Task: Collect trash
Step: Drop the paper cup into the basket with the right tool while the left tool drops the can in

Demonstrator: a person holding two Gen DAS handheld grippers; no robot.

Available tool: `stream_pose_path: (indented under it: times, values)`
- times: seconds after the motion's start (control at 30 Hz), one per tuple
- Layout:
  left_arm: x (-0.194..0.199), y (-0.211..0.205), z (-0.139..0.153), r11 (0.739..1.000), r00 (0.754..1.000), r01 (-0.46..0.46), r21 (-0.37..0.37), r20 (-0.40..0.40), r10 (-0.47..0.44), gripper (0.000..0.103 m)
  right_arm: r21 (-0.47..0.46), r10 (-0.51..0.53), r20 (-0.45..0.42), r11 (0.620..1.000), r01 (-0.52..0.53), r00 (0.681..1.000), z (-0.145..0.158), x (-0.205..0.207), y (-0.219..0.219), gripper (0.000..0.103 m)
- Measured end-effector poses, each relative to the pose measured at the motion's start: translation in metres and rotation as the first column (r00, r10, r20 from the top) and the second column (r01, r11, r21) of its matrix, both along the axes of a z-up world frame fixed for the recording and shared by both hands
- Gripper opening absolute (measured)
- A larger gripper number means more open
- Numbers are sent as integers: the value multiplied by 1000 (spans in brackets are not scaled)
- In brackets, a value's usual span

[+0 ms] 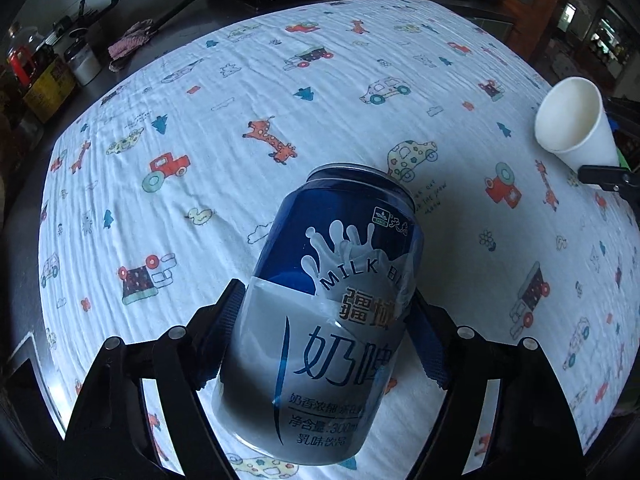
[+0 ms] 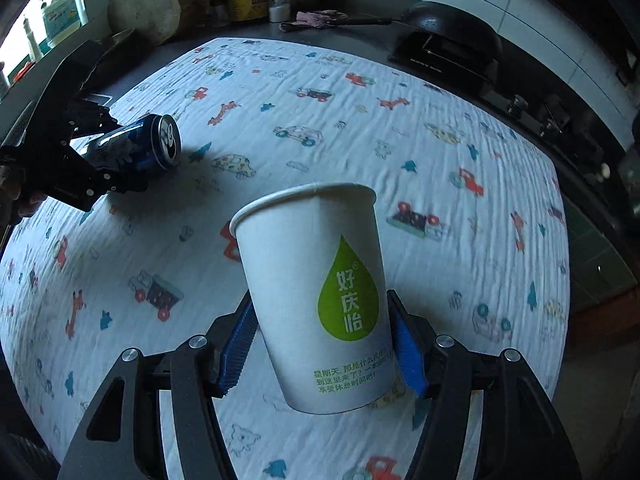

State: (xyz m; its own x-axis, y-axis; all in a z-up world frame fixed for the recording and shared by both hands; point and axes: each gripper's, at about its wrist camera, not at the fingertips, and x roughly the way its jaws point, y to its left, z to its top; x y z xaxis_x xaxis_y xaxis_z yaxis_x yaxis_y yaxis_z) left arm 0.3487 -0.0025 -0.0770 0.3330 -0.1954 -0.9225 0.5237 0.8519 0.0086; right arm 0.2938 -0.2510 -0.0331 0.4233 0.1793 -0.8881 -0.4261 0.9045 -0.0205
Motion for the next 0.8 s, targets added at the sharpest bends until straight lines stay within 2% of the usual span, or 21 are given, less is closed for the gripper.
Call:
stream_pose_path:
  times: [0.1, 0.17, 0.37, 0.5, 0.8]
  values:
    - [-11, -12, 6, 1000, 999, -23, 10, 29, 23, 75, 21, -74, -6, 997, 74, 997, -1, -27, -21, 61]
    - [-20, -22, 15, 999, 999, -26, -20, 40, 27, 74, 33, -112, 2, 993, 112, 994, 1, -46, -34, 61]
    - [-62, -73, 45, 996, 995, 53, -78, 93, -46, 74, 53, -251, 23, 967, 250, 968, 10, -101, -87, 61]
    - [-89, -113, 56, 986, 989, 118, -118, 98, -106, 73, 67, -359, 26, 932, 357, 933, 16, -135, -132, 61]
    - [-139, -214, 72, 941, 967, 253, -223, 101, -236, 73, -76, -549, 90, 828, 555, 831, 24, -199, -232, 61]
